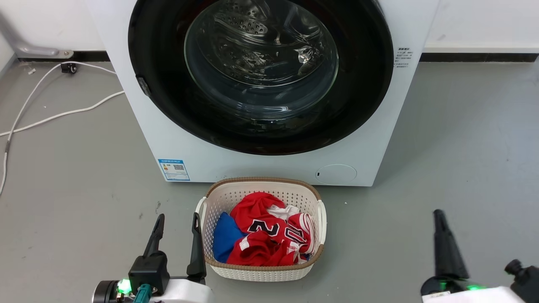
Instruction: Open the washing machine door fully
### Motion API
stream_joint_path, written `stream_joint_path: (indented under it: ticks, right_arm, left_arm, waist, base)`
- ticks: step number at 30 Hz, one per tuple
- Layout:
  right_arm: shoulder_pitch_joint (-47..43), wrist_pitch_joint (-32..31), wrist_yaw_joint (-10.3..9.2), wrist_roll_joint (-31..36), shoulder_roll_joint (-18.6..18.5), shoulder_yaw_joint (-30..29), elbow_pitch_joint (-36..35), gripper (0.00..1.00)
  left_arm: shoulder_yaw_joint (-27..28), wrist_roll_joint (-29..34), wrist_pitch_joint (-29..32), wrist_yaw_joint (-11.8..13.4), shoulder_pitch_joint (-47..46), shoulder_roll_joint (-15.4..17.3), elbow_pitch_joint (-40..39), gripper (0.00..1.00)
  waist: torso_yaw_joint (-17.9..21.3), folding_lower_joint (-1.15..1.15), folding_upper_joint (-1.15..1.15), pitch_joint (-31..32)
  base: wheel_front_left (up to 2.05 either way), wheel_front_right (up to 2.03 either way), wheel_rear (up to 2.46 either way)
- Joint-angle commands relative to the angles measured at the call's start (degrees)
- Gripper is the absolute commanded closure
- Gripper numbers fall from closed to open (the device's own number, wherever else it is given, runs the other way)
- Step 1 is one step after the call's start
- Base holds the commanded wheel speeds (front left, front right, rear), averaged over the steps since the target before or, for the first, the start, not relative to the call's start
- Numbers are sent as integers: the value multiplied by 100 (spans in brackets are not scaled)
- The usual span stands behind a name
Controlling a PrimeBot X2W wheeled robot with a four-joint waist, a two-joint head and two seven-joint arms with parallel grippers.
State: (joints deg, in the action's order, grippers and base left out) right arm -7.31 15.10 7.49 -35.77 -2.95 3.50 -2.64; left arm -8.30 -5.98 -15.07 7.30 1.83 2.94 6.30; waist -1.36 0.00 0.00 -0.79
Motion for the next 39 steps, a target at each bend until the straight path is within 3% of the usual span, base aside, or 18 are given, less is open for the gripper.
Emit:
stream_joint_path:
  ticks: [1, 5, 12, 14, 18, 26, 39]
  right_arm:
    - [1, 10, 1, -681, 27, 238, 59, 100]
    - [93, 10, 0, -2400, 3, 361, -15, 100]
    - [102, 5, 0, -4768, 8, 513, -226, 100]
    - [64, -176, 1, -5619, 3, 486, -347, 100]
    - [-65, -885, 1, -6700, 6, 116, -506, 100]
    - [-241, -1922, 1, -7326, 8, -527, -479, 100]
    - [241, -2108, 1, -7121, 7, -812, -285, 100]
  left_arm:
    - [14, -16, -16, 4, 12, -10, 9, 0]
    - [8, -22, -16, -1, 14, -10, 15, 0]
    - [-6, -32, -16, 14, 0, -9, 27, 0]
    - [-5, -31, -16, 21, 5, -9, 28, 0]
    - [12, -3, -16, 34, 17, -9, 17, 0]
    - [7, 18, -16, 22, 37, -9, -8, 0]
    - [-3, 57, -16, 23, -154, -9, -57, 0]
  waist:
    - [0, 0, 0, 6]
    - [5, 0, 0, 8]
    - [-11, 0, 0, 7]
    - [-14, 0, 0, 7]
    - [-9, 0, 0, 3]
    - [-4, 0, 0, -20]
    - [-75, 0, 0, -272]
  base:
    - [0, 0, 0]
    - [0, 0, 0]
    - [0, 0, 0]
    - [0, 0, 0]
    - [0, 0, 0]
    - [0, 0, 0]
    - [0, 0, 0]
